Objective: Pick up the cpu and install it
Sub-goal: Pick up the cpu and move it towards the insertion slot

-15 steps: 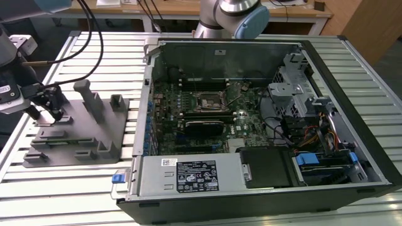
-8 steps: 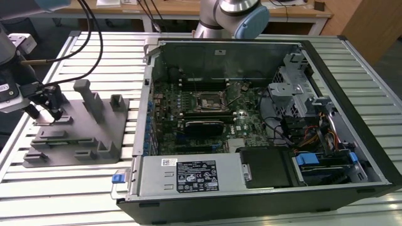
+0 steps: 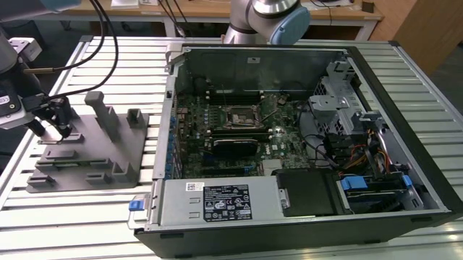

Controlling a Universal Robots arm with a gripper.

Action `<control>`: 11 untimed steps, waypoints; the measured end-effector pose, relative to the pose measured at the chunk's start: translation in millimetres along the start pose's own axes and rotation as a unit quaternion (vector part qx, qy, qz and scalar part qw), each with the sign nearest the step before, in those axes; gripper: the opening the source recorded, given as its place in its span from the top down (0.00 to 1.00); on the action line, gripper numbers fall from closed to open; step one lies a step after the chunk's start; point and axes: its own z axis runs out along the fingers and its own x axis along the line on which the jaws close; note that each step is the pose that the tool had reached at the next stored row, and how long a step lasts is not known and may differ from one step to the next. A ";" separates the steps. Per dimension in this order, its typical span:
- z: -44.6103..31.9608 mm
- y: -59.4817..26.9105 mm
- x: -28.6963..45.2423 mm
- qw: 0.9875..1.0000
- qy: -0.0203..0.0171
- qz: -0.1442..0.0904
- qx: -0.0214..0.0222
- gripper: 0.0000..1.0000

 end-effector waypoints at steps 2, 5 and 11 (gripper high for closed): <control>-0.7 0.0 0.0 1.000 0.000 0.000 0.000 0.46; -1.7 0.0 0.0 1.000 0.000 0.000 0.000 0.46; -3.8 0.0 -0.1 1.000 0.000 0.000 0.000 0.46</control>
